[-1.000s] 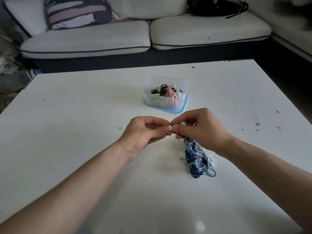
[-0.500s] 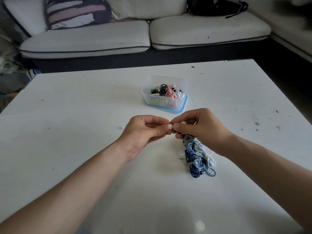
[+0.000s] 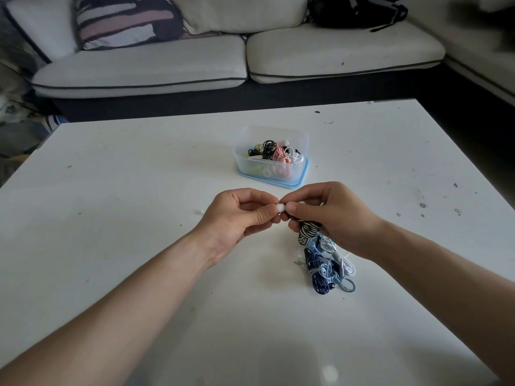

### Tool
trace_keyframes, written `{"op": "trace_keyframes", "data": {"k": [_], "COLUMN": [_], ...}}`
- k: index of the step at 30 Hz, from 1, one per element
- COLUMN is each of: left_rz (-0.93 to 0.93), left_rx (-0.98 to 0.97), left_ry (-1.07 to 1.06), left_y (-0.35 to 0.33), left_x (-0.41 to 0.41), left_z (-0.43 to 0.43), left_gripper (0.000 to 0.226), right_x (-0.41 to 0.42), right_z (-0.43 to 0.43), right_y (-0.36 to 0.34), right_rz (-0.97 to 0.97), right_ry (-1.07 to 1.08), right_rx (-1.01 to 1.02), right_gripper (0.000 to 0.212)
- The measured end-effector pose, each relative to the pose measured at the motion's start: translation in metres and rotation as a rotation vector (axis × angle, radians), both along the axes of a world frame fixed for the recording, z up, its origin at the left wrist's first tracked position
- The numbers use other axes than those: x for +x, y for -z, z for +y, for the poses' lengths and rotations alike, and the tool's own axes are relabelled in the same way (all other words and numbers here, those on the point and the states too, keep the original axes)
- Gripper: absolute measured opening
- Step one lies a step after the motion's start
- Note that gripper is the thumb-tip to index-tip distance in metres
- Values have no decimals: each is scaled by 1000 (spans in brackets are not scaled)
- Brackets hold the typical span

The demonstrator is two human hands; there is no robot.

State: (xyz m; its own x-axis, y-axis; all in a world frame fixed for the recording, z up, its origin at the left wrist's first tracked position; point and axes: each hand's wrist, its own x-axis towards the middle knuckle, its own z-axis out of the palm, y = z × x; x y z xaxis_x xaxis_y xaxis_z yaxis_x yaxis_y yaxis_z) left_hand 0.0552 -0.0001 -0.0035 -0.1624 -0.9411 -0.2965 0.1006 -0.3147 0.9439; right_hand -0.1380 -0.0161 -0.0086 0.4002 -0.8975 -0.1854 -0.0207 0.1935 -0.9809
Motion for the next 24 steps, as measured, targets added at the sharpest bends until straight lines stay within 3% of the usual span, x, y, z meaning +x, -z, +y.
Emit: {"op": "trace_keyframes", "data": {"k": [6,11,16,18,24], "left_rz": [-31,-29,154,203,143], "left_rx": [59,108,310,307,176], "left_ry": [54,64,151,170,-91], "left_y": [1,0,-2,-5,-9], "left_x": [0,-2,-15,-19,-28], "left_z": [2,5,17,22,18], "left_gripper": [26,39,38,33,16], "right_x": [-1,4,10,12,22], "right_z": [0,4,10,12,10], "right_y": [0,-2,-5,-7,-18], "right_rz": [24,-129,-247,-274,-276], "right_ry": [23,106,202,253,432], "right_rx": [-4,145,240,255,203], "right_gripper": [9,9,11,9,15]}}
